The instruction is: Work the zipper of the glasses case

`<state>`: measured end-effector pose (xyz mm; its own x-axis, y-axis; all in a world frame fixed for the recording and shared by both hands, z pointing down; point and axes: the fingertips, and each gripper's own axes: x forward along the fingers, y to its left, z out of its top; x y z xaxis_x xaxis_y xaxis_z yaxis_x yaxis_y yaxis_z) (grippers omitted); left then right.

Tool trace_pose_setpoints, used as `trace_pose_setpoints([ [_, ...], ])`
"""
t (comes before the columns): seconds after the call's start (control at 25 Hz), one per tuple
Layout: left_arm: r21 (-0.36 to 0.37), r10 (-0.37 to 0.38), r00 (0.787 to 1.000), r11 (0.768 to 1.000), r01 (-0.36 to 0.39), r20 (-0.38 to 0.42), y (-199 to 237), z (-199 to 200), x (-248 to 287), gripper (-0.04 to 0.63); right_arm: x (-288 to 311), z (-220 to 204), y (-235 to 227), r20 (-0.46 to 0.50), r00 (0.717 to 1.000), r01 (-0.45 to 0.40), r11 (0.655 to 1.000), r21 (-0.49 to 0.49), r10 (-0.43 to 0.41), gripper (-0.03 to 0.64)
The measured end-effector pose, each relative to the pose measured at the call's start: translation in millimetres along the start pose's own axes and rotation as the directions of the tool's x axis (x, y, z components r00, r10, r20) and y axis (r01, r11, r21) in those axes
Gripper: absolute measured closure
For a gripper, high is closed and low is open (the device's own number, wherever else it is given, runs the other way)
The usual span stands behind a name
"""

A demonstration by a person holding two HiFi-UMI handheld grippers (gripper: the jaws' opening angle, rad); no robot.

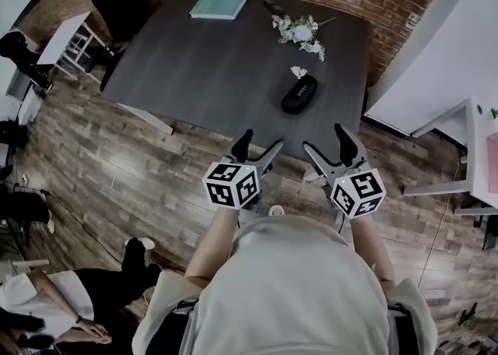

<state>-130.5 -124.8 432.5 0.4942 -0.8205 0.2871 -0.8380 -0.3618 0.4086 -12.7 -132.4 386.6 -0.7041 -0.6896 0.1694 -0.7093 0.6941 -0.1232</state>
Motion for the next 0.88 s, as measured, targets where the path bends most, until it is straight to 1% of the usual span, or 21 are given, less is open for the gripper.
trace_pose_setpoints([
  [0.2, -0.006, -0.061, 0.996, 0.998, 0.061, -0.064, 17, 3, 41, 0.229, 19, -2, -22, -0.015, 0.998, 0.059, 0.998, 0.014, -0.059, 0.252],
  [0.4, -0.009, -0.086, 0.987, 0.996, 0.086, -0.138, 31, -5, 89, 0.23, 26, -16, -42, -0.05, 0.996, 0.074, 0.996, 0.04, -0.072, 0.252],
  [0.52, -0.021, -0.094, 0.979, 0.996, 0.092, -0.179, 42, -9, 120, 0.229, 31, -26, -57, -0.074, 0.995, 0.069, 0.996, 0.061, -0.064, 0.253],
  [0.64, -0.04, -0.12, 0.966, 0.993, 0.114, -0.23, 51, -13, 157, 0.229, 42, -34, -75, -0.09, 0.995, 0.056, 0.996, 0.076, -0.049, 0.253],
  [0.76, -0.051, -0.133, 0.951, 0.991, 0.124, -0.278, 60, -20, 188, 0.229, 52, -41, -90, -0.116, 0.993, 0.027, 0.996, 0.083, -0.017, 0.252],
  [0.88, -0.054, -0.129, 0.941, 0.992, 0.118, -0.311, 69, -24, 217, 0.229, 62, -44, -103, -0.138, 0.99, -0.007, 0.996, 0.086, 0.019, 0.253],
])
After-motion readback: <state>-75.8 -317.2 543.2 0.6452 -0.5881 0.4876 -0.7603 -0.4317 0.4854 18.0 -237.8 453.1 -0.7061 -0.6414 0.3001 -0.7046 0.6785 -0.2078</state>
